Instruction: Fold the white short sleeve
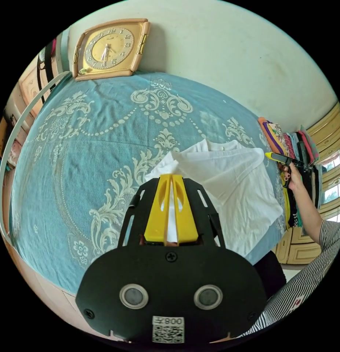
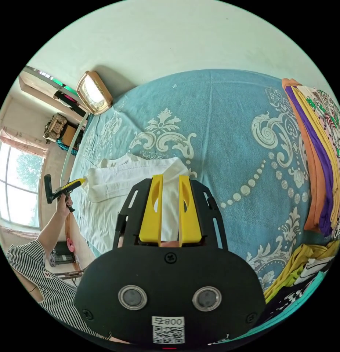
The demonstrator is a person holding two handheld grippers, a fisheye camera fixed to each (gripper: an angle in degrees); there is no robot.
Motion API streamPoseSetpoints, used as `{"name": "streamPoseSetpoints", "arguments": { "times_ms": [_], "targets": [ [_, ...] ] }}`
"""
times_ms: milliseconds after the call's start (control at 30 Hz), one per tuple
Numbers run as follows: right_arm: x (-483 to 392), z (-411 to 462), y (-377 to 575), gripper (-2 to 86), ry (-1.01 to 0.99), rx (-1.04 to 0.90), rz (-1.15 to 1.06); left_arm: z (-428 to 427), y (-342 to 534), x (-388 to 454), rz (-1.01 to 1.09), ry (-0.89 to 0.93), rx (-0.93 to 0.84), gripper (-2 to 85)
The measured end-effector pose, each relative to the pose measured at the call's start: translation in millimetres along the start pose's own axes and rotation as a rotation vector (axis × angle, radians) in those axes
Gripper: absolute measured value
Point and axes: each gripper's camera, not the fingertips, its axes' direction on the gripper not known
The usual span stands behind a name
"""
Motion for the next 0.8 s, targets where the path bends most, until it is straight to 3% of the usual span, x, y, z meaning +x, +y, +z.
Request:
{"name": "streamPoseSetpoints", "arguments": {
  "times_ms": [100, 267, 333, 567, 800],
  "targets": [
    [-13.1, 5.8, -4.3, 6.3, -0.009, 0.011, -0.024, -13.7, 1.5, -25.8, -0.103, 0.085, 0.089, 0.8],
    [-23.6, 11.4, -4.5, 5.9, -0.022, 0.008, -0.043, 0.1, 22.7, -108.2, -0.519, 0.242, 0.139, 1.1],
    [-27.3, 10.9, -0.5, 5.9, -0.018, 0.005, -0.062, 1.3, 36.4, -120.8, -0.579, 0.297, 0.194, 1.5],
    [-50.9, 19.4, 9.4, 6.0, 0.086, -0.052, -0.196, 8.3, 47.0, -89.9, -0.272, 0.328, 0.108, 1.5],
    [-54.9, 52.2, 5.1, 2.6, 0.158, -0.129, -0.186, 34.1, 55.1, -97.8, -0.261, 0.215, 0.023, 0.5]
  ]
}}
